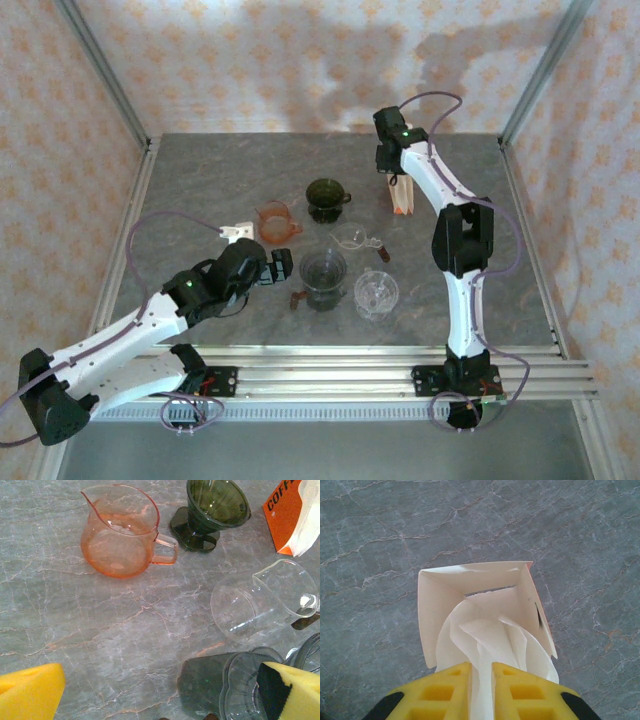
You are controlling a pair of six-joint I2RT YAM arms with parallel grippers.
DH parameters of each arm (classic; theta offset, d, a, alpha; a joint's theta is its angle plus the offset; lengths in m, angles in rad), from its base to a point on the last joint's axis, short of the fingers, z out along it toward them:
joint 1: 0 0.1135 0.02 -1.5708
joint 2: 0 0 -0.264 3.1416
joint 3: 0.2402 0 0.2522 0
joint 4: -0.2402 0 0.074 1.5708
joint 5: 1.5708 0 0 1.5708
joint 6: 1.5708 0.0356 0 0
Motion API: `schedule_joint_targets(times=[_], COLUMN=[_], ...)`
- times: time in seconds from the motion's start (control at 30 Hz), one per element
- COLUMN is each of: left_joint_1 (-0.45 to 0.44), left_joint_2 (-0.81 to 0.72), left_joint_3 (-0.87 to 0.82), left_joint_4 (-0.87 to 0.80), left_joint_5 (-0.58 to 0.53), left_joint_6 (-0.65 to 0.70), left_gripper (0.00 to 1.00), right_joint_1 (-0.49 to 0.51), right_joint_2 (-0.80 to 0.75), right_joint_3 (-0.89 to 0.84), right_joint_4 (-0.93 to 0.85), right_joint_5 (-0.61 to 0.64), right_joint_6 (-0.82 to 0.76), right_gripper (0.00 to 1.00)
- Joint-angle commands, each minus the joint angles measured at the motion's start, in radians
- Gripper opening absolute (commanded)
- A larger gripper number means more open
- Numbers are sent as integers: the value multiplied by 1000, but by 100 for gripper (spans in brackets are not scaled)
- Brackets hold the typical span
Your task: Place the coffee filter in the dripper
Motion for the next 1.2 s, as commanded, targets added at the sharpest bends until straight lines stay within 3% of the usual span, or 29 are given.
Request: schedule_joint_targets(times=[0.0,0.2,0.5,0.6,0.7,1.17], left_joint_1=[10,11,12,13,14,16], left_joint_2=[-4,-4,-4,-3,-4,-32], left_joint_3=[-4,-4,-10,-12,-12,-29], left_joint_4=[15,18,20,21,19,22], left_joint_5=[-4,0,-1,0,3,0], left_joint_6=[-6,-8,-8,-7,-9,-13], left_gripper=[100,100,100,100,100,100], right_joint_1=[-6,-6,-6,-6,-6,-6], right_joint_2=[18,23,24,23,9,-233], right_joint_3=[17,12,9,4,-4,-201], right_joint_4=[-33,-29,-24,-22,-12,104], right_joint_5=[18,24,21,22,20,-20], right_joint_6=[-3,-4,-4,-3,-2,35], right_gripper=[18,17,9,0,0,0])
